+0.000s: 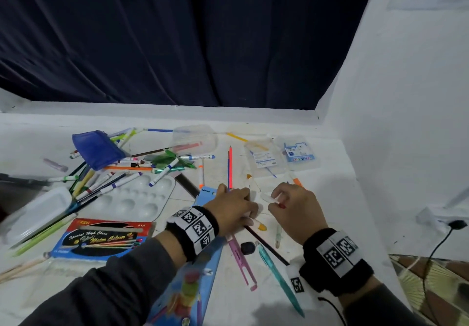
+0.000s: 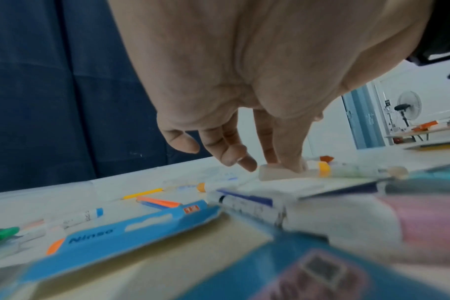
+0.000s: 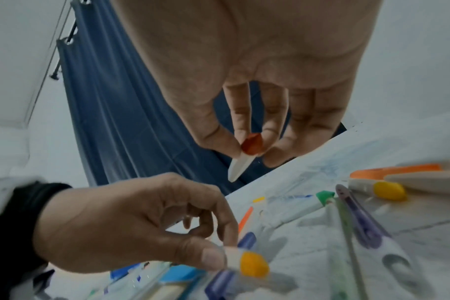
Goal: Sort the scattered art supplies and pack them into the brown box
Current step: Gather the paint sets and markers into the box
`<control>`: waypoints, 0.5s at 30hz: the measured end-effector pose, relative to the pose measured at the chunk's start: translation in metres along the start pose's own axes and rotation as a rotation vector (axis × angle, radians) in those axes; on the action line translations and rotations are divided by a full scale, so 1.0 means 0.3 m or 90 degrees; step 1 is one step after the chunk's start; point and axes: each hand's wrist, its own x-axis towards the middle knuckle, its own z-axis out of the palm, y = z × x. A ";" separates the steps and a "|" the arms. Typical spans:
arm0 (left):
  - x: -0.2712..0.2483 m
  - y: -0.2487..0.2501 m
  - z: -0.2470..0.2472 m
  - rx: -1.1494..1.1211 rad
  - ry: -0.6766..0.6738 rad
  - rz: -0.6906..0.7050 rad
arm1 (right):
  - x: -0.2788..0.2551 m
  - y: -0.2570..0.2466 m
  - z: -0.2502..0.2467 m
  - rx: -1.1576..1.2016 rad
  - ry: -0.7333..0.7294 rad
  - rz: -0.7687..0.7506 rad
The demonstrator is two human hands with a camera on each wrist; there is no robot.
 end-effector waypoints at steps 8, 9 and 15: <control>-0.245 -0.098 -0.084 -0.355 0.286 -0.058 | -0.032 -0.097 -0.044 0.203 0.040 0.012; -0.305 -0.104 -0.092 -0.383 0.343 -0.074 | -0.041 -0.121 -0.042 0.222 0.031 0.015; -0.663 -0.175 -0.045 -0.502 0.567 -0.273 | -0.112 -0.260 0.063 0.475 -0.096 0.060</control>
